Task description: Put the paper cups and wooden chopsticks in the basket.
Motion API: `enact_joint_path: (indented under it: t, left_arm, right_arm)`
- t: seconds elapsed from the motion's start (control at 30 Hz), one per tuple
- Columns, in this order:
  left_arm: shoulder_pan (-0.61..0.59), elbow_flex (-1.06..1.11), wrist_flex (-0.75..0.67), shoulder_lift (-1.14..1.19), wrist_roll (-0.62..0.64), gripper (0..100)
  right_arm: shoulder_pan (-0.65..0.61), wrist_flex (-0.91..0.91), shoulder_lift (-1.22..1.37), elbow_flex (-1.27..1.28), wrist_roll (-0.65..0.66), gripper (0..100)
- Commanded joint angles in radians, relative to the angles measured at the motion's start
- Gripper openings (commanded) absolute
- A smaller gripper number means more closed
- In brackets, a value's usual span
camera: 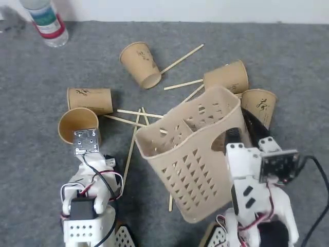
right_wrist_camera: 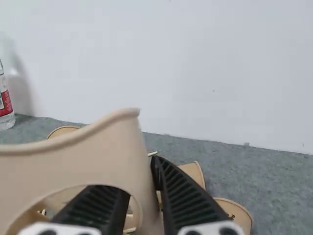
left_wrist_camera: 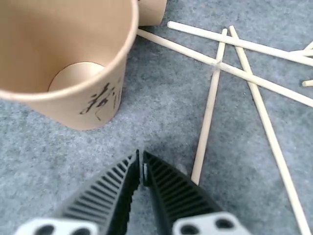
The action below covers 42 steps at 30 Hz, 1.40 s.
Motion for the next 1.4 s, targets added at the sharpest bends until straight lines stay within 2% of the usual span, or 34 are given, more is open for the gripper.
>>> enact_joint_path:
  t: [0.0,0.9,1.1,1.37]
  left_arm:
    - [-0.002,-0.008,0.005,-0.020,0.006,1]
    - [0.006,-0.008,0.005,-0.020,0.008,1]
    - [0.080,-0.008,0.005,-0.020,0.006,2]
    - [0.017,-0.016,-0.147,-0.020,0.003,2]
  right_arm:
    - [-0.002,0.033,-0.001,-0.032,0.026,0.7]
    - [0.007,0.050,-0.004,-0.058,0.023,0.7]
    - [0.012,0.050,-0.004,-0.058,0.026,0.7]
    - [0.013,0.050,-0.004,-0.058,0.028,0.7]
